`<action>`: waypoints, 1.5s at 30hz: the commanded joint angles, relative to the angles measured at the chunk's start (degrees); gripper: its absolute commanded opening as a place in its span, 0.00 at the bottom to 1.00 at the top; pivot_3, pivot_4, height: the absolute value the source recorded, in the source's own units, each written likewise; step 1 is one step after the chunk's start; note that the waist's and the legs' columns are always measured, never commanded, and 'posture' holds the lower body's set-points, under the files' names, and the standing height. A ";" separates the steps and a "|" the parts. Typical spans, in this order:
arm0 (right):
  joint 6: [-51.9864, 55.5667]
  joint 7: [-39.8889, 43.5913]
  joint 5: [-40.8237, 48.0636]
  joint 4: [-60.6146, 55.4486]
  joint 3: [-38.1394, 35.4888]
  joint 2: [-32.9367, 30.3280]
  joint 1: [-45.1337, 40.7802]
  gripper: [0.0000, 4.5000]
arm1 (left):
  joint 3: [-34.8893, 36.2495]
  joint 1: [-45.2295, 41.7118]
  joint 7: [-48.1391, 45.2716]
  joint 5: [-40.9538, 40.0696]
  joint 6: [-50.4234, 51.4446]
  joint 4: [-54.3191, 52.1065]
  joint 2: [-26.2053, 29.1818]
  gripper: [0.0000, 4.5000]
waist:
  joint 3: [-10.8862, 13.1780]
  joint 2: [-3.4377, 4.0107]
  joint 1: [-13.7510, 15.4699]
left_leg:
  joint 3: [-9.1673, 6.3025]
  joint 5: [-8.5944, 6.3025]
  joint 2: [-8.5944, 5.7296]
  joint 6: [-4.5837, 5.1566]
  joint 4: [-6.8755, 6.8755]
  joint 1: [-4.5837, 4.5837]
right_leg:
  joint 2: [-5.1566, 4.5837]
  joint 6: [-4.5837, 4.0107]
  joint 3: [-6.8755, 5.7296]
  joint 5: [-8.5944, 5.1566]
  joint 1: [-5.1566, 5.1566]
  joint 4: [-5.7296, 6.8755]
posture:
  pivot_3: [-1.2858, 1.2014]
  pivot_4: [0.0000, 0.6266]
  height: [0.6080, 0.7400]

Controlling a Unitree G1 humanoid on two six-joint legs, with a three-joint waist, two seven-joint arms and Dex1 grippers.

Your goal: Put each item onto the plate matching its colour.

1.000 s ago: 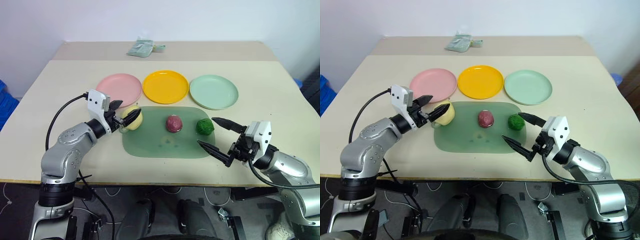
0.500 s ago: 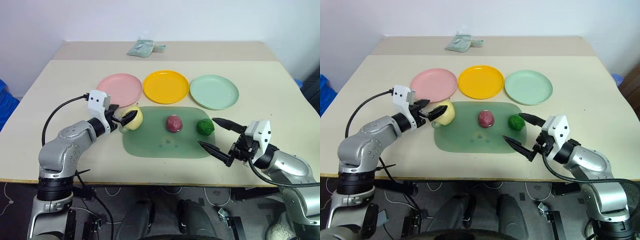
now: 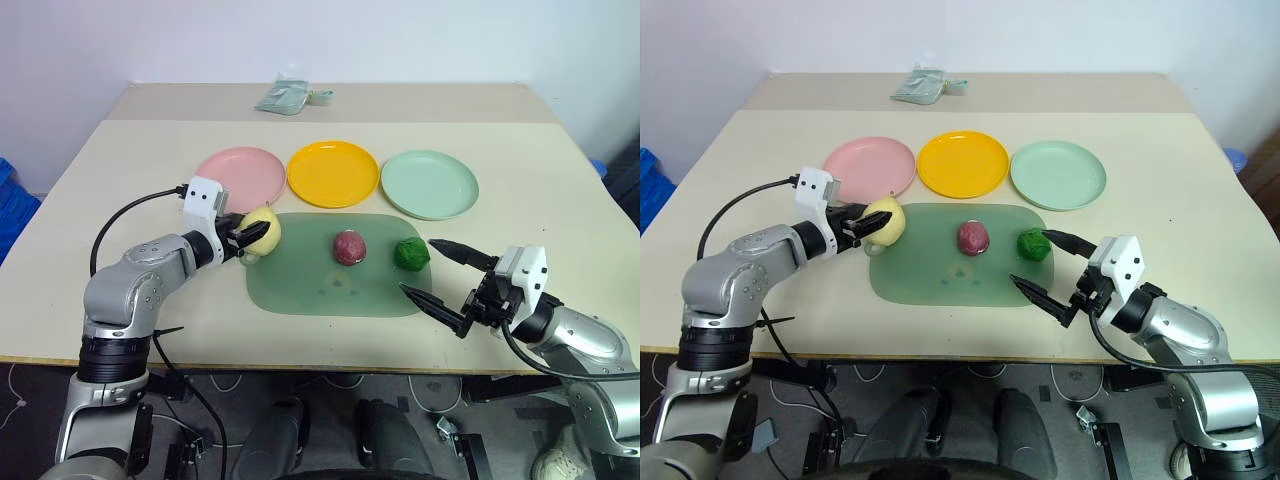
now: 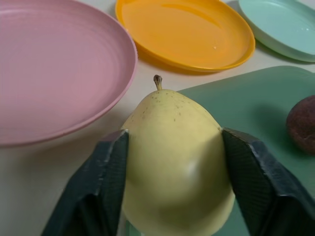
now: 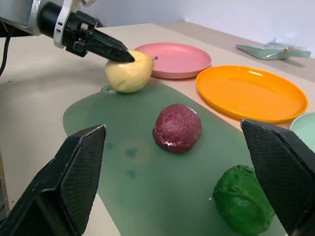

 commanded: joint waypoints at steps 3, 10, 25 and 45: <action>-0.16 -2.12 0.23 -2.45 -0.83 0.08 -1.12 1.00 | 1.03 -2.76 -2.49 -0.93 -2.56 0.71 -1.12 0.52 | 0.00 0.00 0.05 | 0.00 0.00 0.00 0.00 0.00 0.00 | 0.00 0.00 0.00 0.00 0.00 0.00 | 0.52 0.24 1.00; 0.78 -6.18 -0.35 -1.88 -0.74 0.72 -5.11 1.00 | -2.17 -26.20 0.18 7.93 -17.28 25.90 -7.80 0.52 | 0.13 -0.30 0.83 | -0.17 0.09 -0.05 -0.15 0.18 -0.13 | 0.00 -0.08 -0.19 0.06 -0.02 0.02 | 0.52 0.24 1.00; -3.91 -10.82 -5.78 3.22 -0.65 3.44 -8.50 1.00 | -3.77 -49.62 6.15 24.21 -53.39 82.35 -23.01 0.52 | 0.16 -0.36 -0.06 | -0.02 0.06 -0.13 0.07 0.02 -0.20 | -0.05 0.20 -0.09 0.19 -0.16 -0.01 | 0.52 0.24 1.00; 4.49 -16.38 -6.10 -3.01 4.55 5.59 -9.58 1.00 | -1.92 -23.19 -28.12 13.44 -45.81 38.52 -11.16 0.99 | 0.10 -0.26 -3.03 | 0.26 0.08 -0.04 0.04 -0.07 -0.12 | -0.02 0.11 0.21 0.16 -0.47 0.50 | 0.52 0.24 1.00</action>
